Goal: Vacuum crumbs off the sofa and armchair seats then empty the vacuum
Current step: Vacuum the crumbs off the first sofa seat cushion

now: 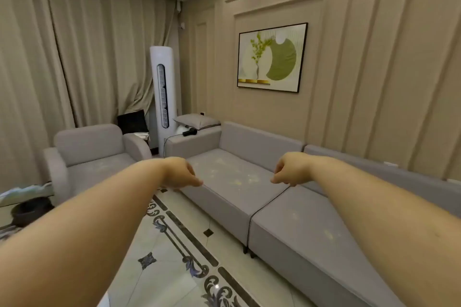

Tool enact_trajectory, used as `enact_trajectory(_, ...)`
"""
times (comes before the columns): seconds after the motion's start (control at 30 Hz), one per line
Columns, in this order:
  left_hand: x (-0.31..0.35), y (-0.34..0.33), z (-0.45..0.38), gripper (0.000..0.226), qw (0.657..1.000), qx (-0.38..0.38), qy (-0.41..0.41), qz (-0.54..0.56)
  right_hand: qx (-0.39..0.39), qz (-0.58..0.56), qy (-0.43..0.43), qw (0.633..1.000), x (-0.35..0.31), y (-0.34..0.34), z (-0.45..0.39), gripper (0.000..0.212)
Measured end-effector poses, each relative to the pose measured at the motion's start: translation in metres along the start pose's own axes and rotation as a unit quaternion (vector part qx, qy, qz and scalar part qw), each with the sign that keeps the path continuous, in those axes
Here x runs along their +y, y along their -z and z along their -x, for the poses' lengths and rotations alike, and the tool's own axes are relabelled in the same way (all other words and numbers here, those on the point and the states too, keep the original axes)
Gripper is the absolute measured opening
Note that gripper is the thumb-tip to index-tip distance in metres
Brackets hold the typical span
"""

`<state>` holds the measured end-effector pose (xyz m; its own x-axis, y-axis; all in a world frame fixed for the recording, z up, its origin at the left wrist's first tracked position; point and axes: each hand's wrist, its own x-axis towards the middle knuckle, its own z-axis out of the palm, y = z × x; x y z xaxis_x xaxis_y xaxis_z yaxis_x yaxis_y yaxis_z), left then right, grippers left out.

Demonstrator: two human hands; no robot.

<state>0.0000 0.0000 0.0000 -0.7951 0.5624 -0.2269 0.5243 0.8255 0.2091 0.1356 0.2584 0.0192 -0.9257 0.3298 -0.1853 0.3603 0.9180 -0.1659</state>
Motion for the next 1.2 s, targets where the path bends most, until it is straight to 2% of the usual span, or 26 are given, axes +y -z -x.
enact_trajectory(0.2,-0.053,0.004,-0.098,0.05,0.999,-0.044,0.015,0.005,-0.042,0.001,-0.002,0.999,-0.031,-0.005,-0.125,0.037)
enact_trajectory(0.37,-0.088,0.021,-0.196,0.048,0.999,0.001,0.01,0.033,-0.041,0.007,0.034,0.999,-0.05,-0.007,-0.231,0.038)
enact_trajectory(0.6,-0.108,0.028,-0.337,0.048,0.999,-0.022,0.028,0.019,-0.072,0.022,0.059,0.995,-0.042,-0.008,-0.38,0.039)
enact_trajectory(0.83,-0.128,0.064,-0.471,0.048,0.998,-0.005,0.065,0.021,-0.088,0.037,0.103,0.99,-0.044,0.016,-0.547,0.039)
enact_trajectory(0.9,-0.142,0.074,-0.506,0.046,0.996,0.009,0.077,0.035,-0.078,0.032,0.115,0.99,-0.053,0.026,-0.601,0.038)
enact_trajectory(1.07,-0.194,0.086,-0.581,0.042,0.993,-0.007,0.102,0.06,-0.112,0.053,0.144,0.982,-0.095,0.024,-0.707,0.038)
enact_trajectory(1.2,-0.257,0.1,-0.659,0.043,0.992,-0.007,0.111,0.06,-0.126,0.058,0.158,0.978,-0.139,0.013,-0.804,0.037)
